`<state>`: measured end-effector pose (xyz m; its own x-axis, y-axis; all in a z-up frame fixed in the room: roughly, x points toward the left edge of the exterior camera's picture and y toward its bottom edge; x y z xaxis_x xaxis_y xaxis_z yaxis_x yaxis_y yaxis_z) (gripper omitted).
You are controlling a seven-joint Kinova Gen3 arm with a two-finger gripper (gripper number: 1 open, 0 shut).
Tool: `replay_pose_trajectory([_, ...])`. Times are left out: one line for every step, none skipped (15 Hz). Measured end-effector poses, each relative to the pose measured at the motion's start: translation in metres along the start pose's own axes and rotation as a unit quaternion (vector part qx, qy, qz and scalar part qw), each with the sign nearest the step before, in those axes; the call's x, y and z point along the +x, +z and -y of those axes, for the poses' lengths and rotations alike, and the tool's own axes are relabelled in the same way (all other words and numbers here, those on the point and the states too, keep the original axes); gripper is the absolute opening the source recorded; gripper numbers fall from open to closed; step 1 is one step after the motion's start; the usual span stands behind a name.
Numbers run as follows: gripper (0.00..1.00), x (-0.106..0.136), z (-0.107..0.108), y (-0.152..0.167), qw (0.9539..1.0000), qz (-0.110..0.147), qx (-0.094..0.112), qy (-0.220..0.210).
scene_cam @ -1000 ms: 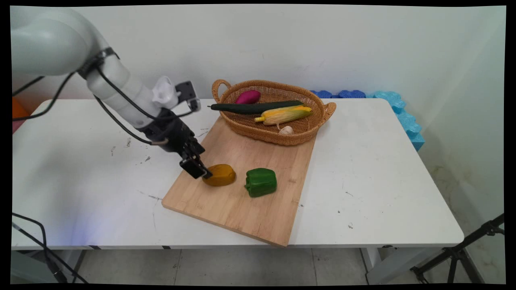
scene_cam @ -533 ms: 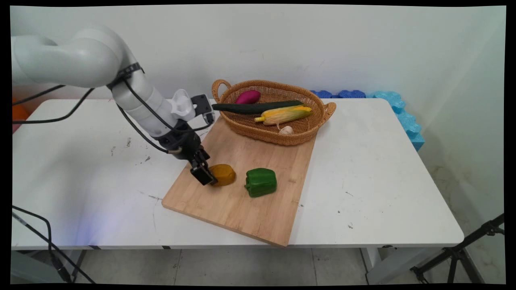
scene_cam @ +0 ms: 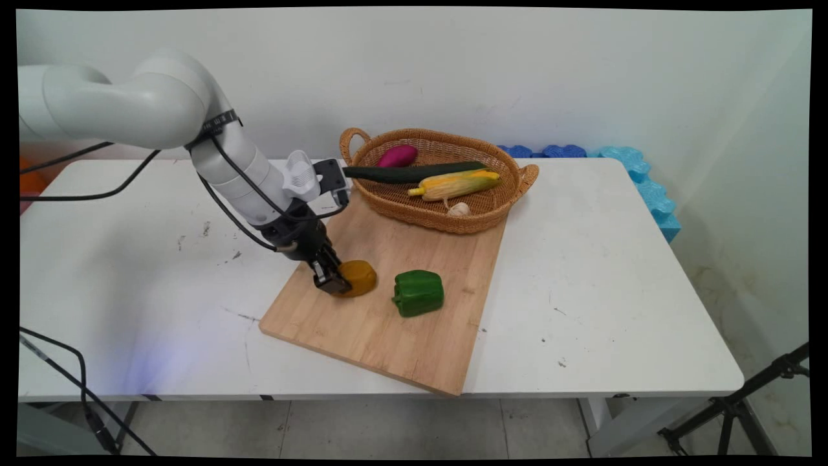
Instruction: Place the picked object in the vegetable basket
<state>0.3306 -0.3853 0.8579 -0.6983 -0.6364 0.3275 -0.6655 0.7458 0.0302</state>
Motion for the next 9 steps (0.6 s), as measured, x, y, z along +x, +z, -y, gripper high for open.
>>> replay_pose_trajectory([0.0, -0.001, 0.001, -0.002, 1.0, -0.002, 0.001, 0.0])
replay_pose_trajectory([0.0, -0.002, 0.001, -0.005, 1.0, -0.005, 0.001, -0.001])
replay_pose_trajectory([0.0, -0.004, 0.003, -0.012, 1.0, -0.01, 0.002, -0.002])
replay_pose_trajectory([0.0, -0.005, 0.004, -0.018, 0.9999, -0.013, 0.002, -0.001])
replay_pose_trajectory([0.0, -0.006, 0.007, -0.028, 0.9998, -0.018, 0.002, -0.001])
replay_pose_trajectory([0.0, -0.006, 0.009, -0.038, 0.9998, -0.022, 0.0, 0.0])
replay_pose_trajectory([0.0, -0.006, 0.012, -0.047, 0.9997, -0.026, -0.002, 0.0])
replay_pose_trajectory([0.0, -0.005, 0.015, -0.06, 0.9994, -0.033, -0.006, 0.002])
replay_pose_trajectory([0.0, -0.001, 0.018, -0.072, 0.999, -0.044, -0.01, 0.007])
